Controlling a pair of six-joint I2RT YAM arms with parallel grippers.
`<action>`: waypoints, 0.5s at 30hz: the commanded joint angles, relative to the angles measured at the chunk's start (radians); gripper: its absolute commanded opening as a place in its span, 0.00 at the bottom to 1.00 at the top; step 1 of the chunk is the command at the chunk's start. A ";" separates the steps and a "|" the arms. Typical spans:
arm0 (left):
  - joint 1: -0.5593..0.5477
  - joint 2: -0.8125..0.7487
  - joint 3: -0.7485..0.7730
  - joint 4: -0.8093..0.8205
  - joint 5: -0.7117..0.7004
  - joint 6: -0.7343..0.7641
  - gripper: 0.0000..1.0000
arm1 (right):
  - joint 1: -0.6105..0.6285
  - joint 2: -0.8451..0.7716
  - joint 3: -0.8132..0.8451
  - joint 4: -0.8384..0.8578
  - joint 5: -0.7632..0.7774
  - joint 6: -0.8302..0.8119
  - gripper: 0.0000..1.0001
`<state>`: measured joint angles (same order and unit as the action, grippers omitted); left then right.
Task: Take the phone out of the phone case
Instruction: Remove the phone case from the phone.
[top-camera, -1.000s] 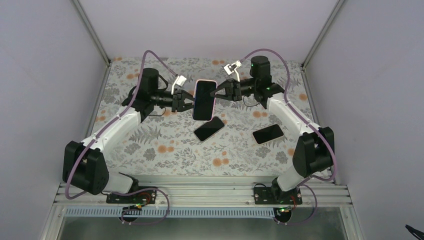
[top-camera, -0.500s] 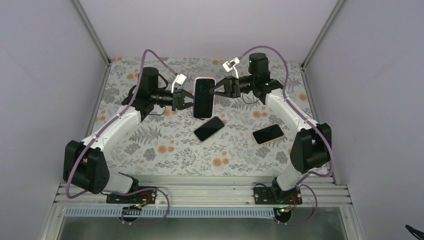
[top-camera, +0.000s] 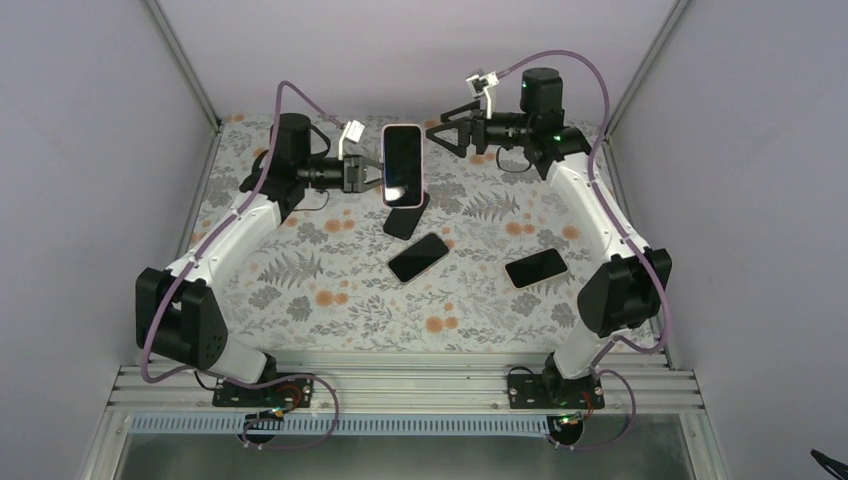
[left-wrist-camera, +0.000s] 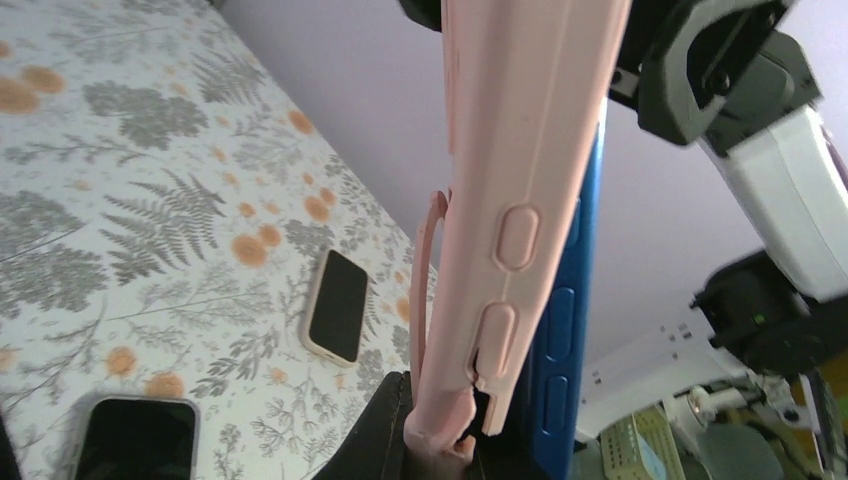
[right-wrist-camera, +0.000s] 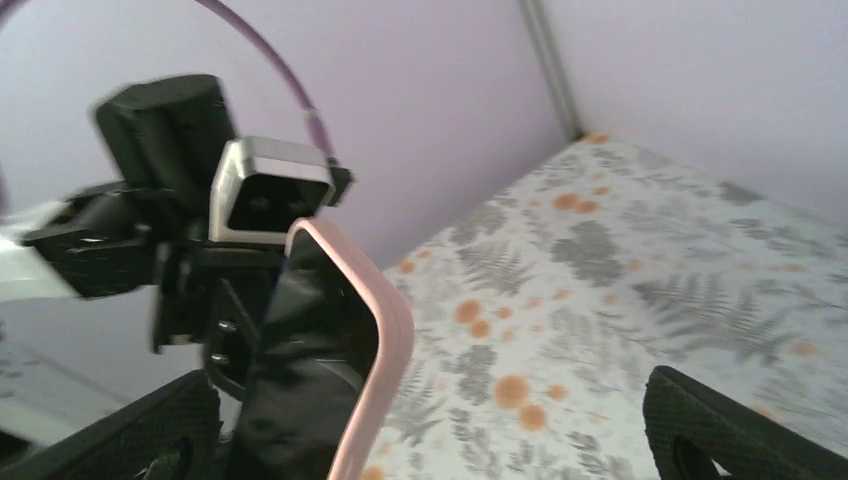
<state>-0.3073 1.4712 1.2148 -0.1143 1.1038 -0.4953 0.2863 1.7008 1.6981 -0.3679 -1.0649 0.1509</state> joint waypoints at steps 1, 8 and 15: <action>0.022 0.024 0.086 -0.064 -0.088 -0.090 0.02 | 0.015 -0.047 -0.011 -0.063 0.266 -0.120 0.99; 0.040 0.067 0.173 -0.204 -0.239 -0.166 0.02 | 0.102 -0.120 -0.076 -0.033 0.622 -0.195 0.92; 0.043 0.073 0.203 -0.288 -0.392 -0.203 0.02 | 0.256 -0.141 -0.142 0.030 0.872 -0.241 0.84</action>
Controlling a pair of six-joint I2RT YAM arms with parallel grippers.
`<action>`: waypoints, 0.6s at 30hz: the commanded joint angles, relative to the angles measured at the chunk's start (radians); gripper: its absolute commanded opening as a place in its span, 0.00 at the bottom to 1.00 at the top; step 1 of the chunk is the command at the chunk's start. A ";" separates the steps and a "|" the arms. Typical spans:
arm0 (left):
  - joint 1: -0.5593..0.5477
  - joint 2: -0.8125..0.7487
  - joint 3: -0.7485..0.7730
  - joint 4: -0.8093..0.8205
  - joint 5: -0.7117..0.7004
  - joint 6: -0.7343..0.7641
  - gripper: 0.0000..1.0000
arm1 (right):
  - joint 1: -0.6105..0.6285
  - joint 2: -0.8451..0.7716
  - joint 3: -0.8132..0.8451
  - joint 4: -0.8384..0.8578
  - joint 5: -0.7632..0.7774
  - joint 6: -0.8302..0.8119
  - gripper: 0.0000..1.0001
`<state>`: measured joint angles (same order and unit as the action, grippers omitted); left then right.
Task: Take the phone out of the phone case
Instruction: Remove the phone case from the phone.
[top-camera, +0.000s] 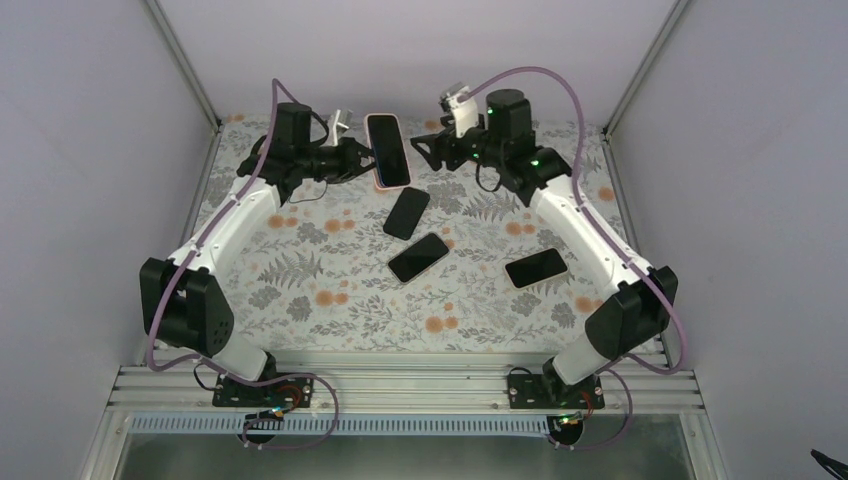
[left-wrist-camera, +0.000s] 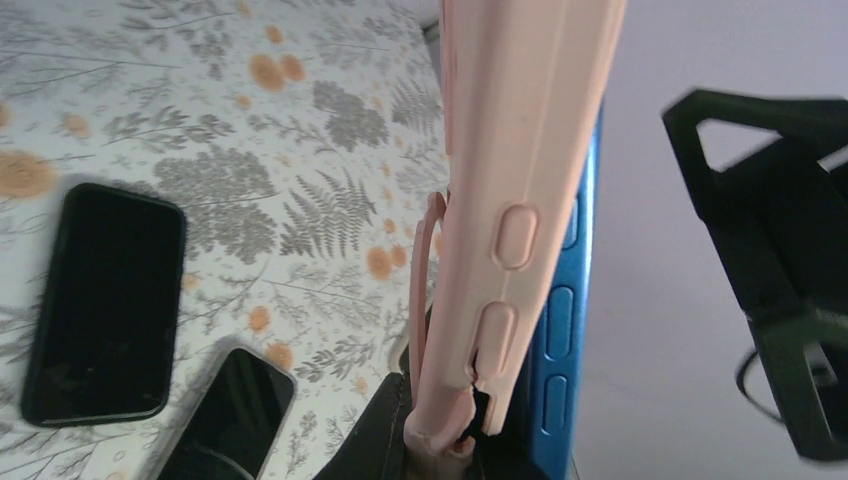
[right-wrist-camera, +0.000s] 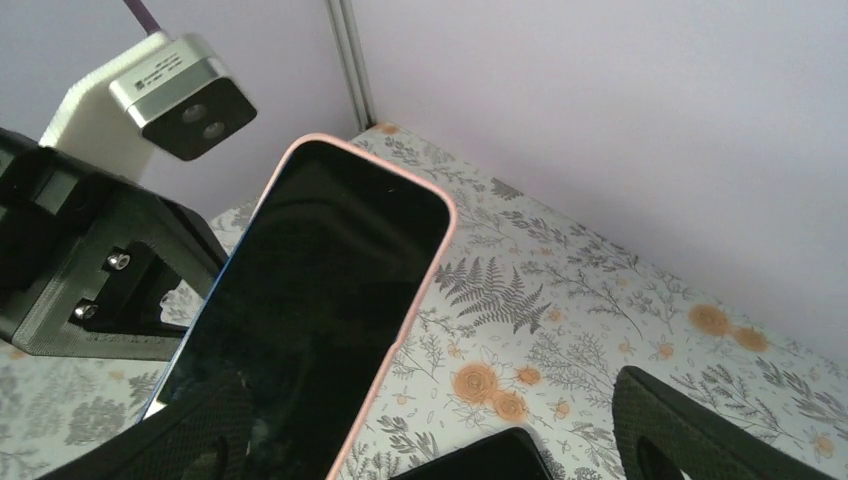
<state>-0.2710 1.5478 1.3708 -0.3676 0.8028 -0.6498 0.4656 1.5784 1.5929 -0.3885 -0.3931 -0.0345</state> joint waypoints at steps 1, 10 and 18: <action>0.009 -0.002 0.047 -0.042 -0.102 -0.058 0.02 | 0.099 -0.016 -0.044 0.059 0.224 -0.059 0.84; 0.035 -0.003 0.012 -0.018 -0.090 -0.123 0.02 | 0.268 0.024 -0.080 0.143 0.415 -0.102 0.83; 0.047 0.004 -0.006 -0.009 -0.086 -0.137 0.02 | 0.344 0.069 -0.087 0.168 0.504 -0.139 0.76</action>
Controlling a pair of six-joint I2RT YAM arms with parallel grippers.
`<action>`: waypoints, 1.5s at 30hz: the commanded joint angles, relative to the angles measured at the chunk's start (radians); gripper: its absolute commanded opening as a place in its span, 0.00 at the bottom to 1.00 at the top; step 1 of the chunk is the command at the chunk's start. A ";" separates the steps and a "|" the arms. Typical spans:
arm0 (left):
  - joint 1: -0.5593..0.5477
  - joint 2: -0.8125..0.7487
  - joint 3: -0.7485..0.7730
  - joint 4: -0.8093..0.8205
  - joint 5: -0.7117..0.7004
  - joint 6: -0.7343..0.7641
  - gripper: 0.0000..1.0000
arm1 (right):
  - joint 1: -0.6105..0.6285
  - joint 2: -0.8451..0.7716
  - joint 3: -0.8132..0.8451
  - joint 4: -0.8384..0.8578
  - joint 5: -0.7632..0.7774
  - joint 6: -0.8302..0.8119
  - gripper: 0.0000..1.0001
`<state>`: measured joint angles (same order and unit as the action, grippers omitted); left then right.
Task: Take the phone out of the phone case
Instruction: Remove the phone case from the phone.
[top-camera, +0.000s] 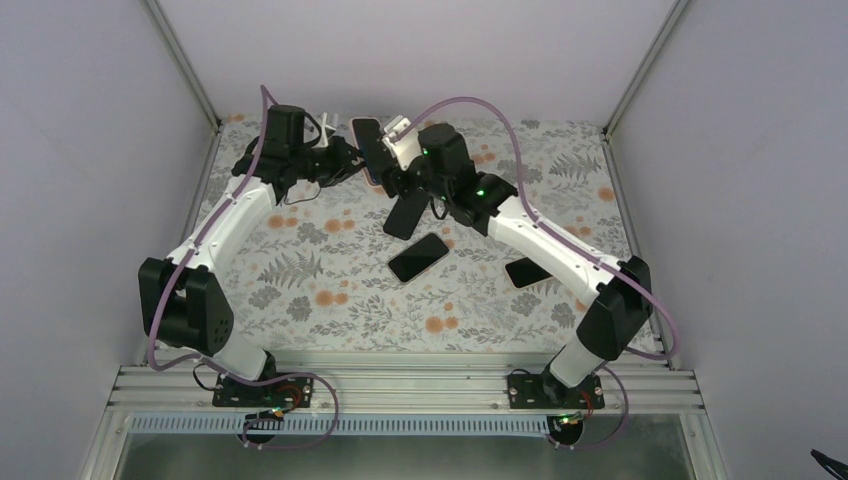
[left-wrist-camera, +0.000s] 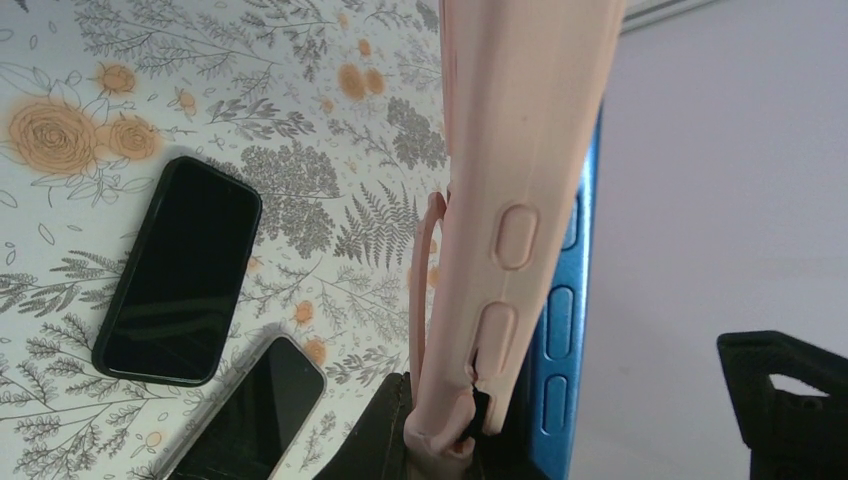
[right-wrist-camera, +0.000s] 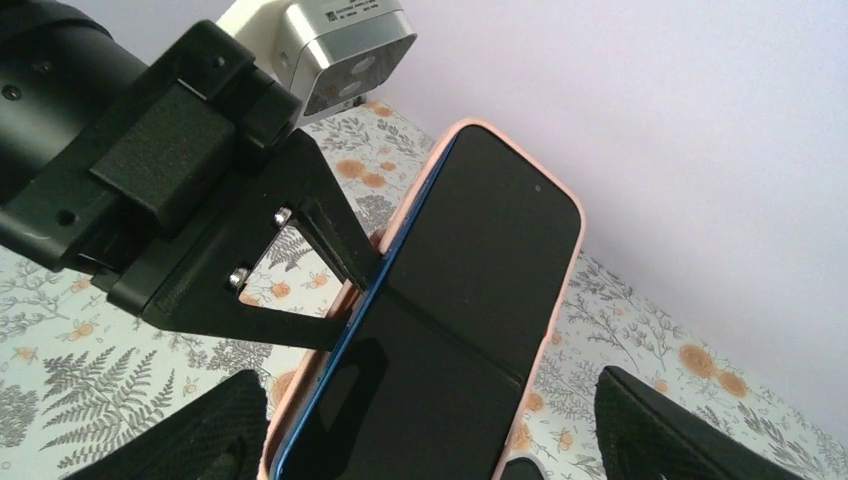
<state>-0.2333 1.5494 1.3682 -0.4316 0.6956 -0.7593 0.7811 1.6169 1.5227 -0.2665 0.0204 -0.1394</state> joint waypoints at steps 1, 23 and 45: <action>0.013 0.003 -0.007 0.057 0.023 -0.031 0.02 | 0.034 0.034 -0.020 0.051 0.098 -0.036 0.76; 0.052 0.007 -0.078 0.122 0.079 -0.107 0.03 | 0.090 0.086 -0.143 0.169 0.254 -0.097 0.76; 0.057 -0.012 -0.152 0.226 0.174 -0.179 0.02 | 0.093 0.109 -0.272 0.512 0.531 -0.358 0.69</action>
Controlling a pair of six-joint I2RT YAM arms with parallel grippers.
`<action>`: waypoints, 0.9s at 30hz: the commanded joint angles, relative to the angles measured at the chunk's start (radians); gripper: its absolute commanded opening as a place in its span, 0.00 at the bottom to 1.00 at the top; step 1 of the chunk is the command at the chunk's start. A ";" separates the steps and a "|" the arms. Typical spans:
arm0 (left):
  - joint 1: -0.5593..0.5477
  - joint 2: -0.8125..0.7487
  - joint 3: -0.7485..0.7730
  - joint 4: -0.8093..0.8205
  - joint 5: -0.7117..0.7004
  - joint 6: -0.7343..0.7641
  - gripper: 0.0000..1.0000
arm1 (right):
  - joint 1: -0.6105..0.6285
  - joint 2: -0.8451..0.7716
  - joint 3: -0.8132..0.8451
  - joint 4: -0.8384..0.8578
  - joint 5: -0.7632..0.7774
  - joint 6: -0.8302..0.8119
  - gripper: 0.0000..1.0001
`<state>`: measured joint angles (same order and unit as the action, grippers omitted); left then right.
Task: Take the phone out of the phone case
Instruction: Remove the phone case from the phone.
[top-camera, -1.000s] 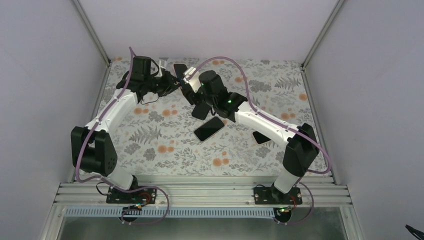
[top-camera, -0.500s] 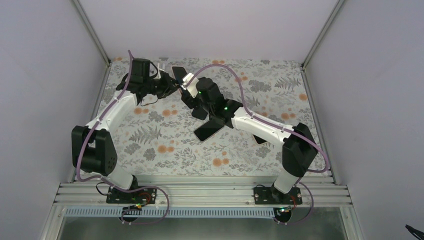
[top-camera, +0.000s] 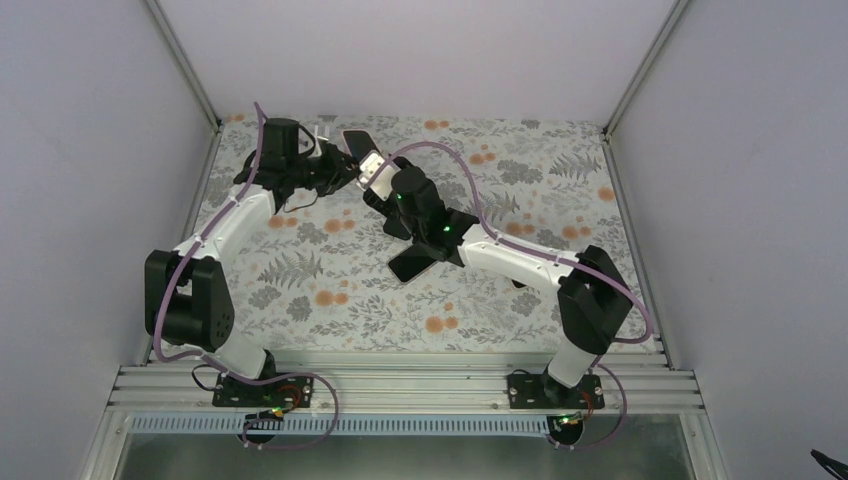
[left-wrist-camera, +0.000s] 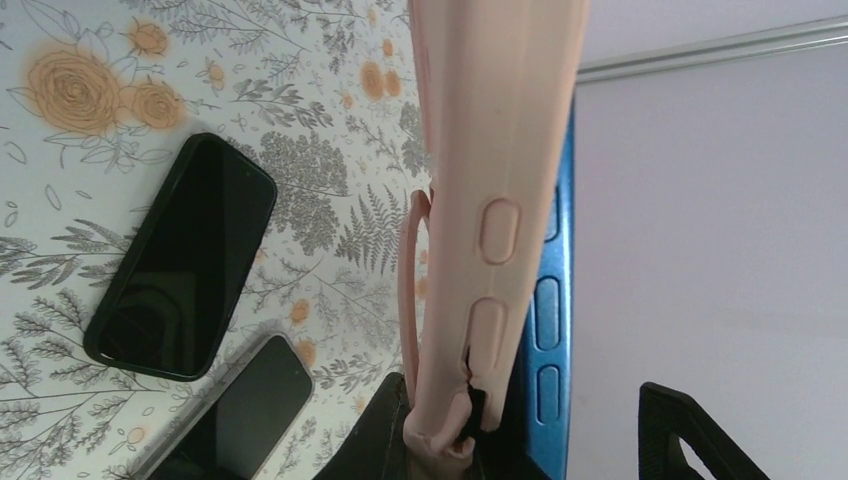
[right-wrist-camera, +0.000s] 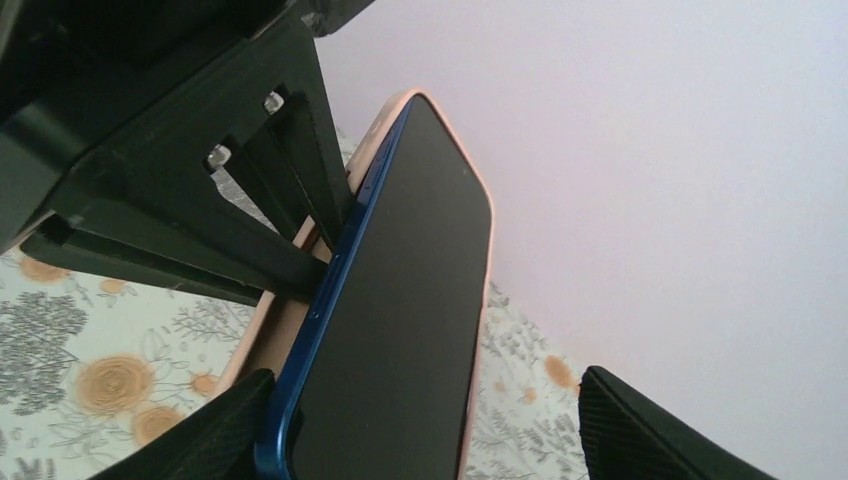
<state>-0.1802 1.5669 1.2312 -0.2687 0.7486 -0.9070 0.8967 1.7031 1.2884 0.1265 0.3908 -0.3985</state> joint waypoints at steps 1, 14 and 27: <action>0.005 -0.032 -0.020 0.068 0.126 -0.034 0.02 | -0.022 0.024 -0.044 0.140 0.168 -0.122 0.67; 0.005 -0.047 -0.034 0.063 0.098 -0.016 0.02 | -0.029 0.023 -0.024 0.177 0.188 -0.176 0.18; 0.005 -0.058 -0.050 0.024 0.019 0.029 0.03 | -0.077 -0.033 0.067 0.043 0.104 -0.058 0.04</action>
<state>-0.1864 1.5635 1.1988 -0.2165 0.7544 -0.9348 0.9016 1.7271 1.2938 0.1501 0.3798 -0.5488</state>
